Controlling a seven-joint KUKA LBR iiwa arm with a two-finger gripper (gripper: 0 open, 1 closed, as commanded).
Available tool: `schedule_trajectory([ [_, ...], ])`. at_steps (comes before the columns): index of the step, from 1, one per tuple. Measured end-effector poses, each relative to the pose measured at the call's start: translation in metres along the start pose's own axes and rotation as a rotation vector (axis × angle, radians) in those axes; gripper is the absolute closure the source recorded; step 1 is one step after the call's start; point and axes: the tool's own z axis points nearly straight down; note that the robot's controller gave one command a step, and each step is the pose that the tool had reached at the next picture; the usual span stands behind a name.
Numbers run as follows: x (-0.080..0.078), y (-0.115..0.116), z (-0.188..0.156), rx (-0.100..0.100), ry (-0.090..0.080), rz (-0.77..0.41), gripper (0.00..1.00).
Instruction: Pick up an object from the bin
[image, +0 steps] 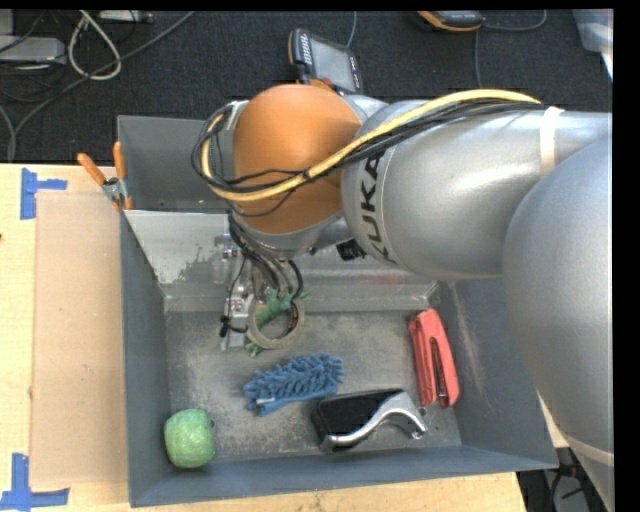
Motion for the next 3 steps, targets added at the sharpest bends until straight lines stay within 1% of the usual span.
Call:
schedule_trajectory([
  [1,-0.002,-0.002,-0.005,-0.002,-0.008,0.006,0.00],
  [2,0.022,-0.054,0.075,-0.001,-0.007,-0.297,0.00],
  [3,0.047,-0.078,0.067,-0.002,-0.011,-0.427,0.00],
])
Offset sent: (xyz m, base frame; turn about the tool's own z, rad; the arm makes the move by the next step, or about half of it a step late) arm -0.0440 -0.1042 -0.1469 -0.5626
